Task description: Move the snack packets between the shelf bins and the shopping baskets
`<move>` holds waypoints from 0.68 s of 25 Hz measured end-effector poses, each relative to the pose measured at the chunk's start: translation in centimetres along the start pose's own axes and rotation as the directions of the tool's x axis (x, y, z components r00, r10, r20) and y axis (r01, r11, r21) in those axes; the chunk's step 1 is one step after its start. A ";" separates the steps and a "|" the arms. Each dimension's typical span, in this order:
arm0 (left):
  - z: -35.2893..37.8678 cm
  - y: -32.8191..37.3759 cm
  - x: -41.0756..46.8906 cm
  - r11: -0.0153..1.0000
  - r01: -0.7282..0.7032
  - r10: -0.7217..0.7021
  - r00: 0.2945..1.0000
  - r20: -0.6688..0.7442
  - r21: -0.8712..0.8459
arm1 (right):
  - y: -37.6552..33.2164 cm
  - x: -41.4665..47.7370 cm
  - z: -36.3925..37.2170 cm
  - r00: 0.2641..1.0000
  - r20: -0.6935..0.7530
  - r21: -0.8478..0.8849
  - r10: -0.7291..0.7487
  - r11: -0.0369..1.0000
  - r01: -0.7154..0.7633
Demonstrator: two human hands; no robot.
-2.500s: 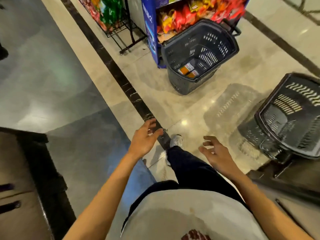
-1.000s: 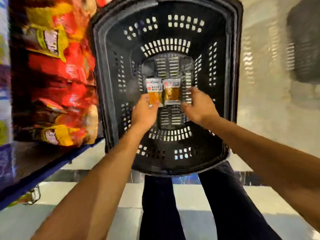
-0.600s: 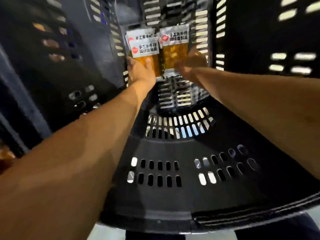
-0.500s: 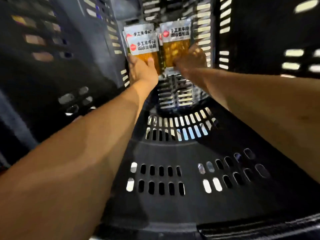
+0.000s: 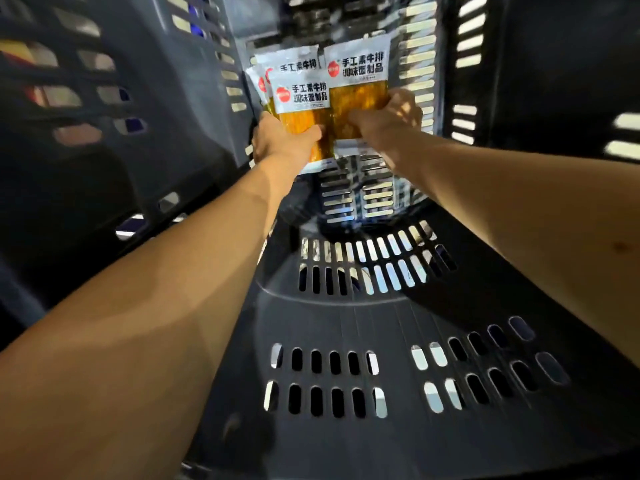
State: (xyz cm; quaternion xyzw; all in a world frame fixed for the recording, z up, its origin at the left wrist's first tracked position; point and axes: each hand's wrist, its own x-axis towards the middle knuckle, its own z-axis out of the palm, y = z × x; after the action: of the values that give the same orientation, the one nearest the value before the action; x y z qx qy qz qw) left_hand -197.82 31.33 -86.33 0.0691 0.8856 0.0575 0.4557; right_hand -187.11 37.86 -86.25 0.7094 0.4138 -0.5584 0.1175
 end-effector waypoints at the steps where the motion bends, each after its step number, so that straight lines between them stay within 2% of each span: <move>1: -0.2 0.0 -0.1 1.000 0.005 -0.004 1.000 0.005 -0.020 | 0.1 0.2 -0.1 1.000 -0.007 0.002 -0.004 1.000 0.004; 4: -0.9 -0.6 -1.2 0.994 0.026 -0.020 0.998 0.057 -0.104 | 0.5 -0.7 -0.5 1.000 -0.004 -0.050 0.006 0.999 -0.006; 7: -2.0 -1.7 -3.4 0.977 0.080 -0.055 0.990 0.131 -0.198 | 0.3 -3.9 -2.4 0.997 0.066 -0.125 0.030 0.992 -0.021; 11: -5.0 -2.0 -8.8 0.943 0.127 -0.075 0.982 0.175 -0.309 | -1.1 -10.6 -6.7 0.947 0.250 0.060 0.204 0.972 -0.226; 17: -13.4 1.1 -23.6 0.897 0.065 -0.029 0.996 0.088 -0.438 | -4.5 -23.6 -15.5 0.996 0.078 0.128 0.043 0.990 -0.053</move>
State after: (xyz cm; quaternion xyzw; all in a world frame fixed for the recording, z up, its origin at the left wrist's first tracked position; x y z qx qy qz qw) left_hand -195.05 27.81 -59.56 -0.0550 0.8324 0.2424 0.4954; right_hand -180.40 39.67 -58.59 0.7039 0.3547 -0.6073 0.1001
